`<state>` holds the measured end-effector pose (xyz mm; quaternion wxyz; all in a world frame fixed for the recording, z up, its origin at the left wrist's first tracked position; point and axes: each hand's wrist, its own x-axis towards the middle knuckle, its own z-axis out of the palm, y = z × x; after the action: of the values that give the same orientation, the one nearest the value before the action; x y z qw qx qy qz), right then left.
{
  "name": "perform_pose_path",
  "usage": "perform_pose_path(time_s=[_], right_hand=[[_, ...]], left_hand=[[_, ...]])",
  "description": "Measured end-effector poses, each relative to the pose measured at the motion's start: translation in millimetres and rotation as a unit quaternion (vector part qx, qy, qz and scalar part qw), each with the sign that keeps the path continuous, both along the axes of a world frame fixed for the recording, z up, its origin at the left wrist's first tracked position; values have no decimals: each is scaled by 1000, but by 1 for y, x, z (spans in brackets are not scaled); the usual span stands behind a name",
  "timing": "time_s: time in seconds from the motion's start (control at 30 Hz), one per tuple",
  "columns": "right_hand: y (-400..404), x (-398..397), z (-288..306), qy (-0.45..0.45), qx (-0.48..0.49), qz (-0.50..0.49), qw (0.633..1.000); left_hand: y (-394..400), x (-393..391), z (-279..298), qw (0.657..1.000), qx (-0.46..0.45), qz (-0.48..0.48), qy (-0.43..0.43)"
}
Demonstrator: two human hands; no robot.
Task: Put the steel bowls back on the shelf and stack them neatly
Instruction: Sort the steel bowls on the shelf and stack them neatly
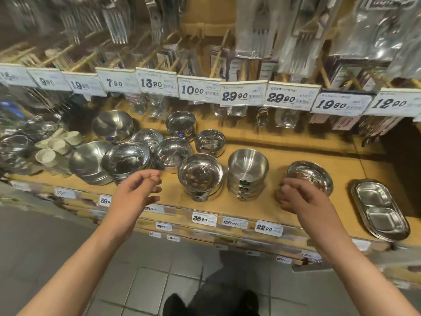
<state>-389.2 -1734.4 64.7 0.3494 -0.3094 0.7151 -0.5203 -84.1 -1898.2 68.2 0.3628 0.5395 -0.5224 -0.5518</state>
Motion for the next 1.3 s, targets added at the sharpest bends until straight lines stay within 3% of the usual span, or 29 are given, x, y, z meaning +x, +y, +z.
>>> perform_pose_path(time_s=[0.23, 0.53, 1.13, 1.3], right_hand=[[-25, 92, 11, 17, 7, -14, 1000], [-74, 218, 8, -1, 22, 9, 1000], [-200, 254, -28, -5, 67, 80, 995], [-224, 265, -34, 3, 93, 48, 994]], left_hand=[[-19, 75, 9, 999, 9, -19, 47], [-53, 177, 0, 1000, 23, -13, 11], [-158, 242, -27, 997, 48, 52, -34], [-189, 252, -47, 995, 78, 52, -39]])
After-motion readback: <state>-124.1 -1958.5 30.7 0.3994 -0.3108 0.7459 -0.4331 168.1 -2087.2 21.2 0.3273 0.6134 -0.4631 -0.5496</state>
